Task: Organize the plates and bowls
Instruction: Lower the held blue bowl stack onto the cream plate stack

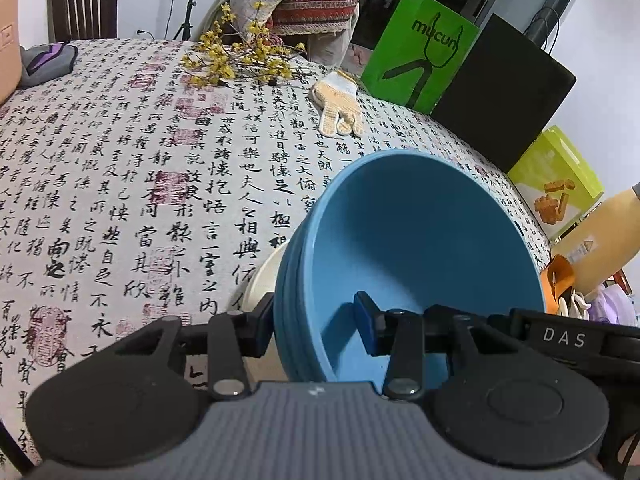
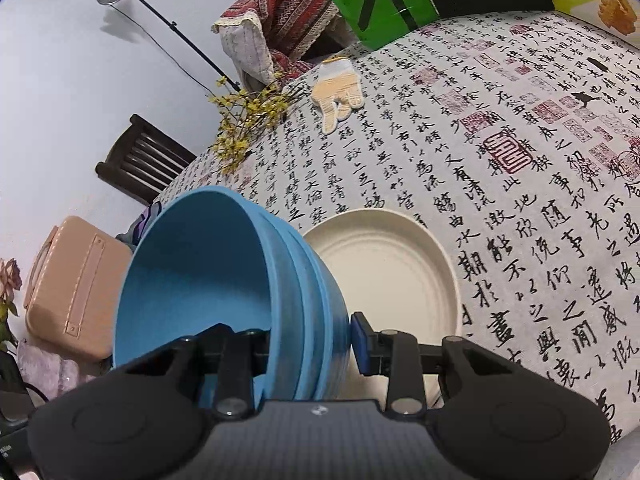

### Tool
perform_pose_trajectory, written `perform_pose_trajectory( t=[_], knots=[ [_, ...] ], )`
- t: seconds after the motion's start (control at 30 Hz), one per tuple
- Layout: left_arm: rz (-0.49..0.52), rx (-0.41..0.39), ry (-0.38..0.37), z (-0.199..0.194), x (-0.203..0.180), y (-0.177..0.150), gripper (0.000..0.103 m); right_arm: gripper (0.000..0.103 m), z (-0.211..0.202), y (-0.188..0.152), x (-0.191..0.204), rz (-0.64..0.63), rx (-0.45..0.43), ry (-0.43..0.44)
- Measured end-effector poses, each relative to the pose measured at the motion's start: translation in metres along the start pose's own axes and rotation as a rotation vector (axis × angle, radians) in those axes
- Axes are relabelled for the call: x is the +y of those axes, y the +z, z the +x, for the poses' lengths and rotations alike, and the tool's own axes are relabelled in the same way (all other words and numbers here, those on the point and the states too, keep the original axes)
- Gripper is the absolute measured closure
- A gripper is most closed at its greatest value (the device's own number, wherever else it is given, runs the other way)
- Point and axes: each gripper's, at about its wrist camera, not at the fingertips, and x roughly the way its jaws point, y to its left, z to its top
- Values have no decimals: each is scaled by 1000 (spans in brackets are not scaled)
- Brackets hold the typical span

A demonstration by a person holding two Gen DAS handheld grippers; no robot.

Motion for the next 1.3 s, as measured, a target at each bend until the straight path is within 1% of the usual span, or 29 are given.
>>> perform_pose_trajectory(
  t=[0.37, 0.83, 1.1, 1.17, 1.3],
  knots=[
    [-1, 40, -10, 21, -4, 3, 61, 72, 9, 8, -17, 25, 12, -19],
    [-19, 93, -16, 44, -1, 7, 61, 72, 26, 16, -28, 40, 44, -43],
    [-24, 98, -29, 49, 4, 11, 61, 72, 32, 20, -25, 20, 50, -60],
    [-23, 101, -31, 50, 5, 12, 61, 71, 33, 21, -26, 19, 51, -57],
    [-24, 105, -37, 53, 6, 13, 59, 64, 35, 22, -26, 27, 51, -32]
  ],
)
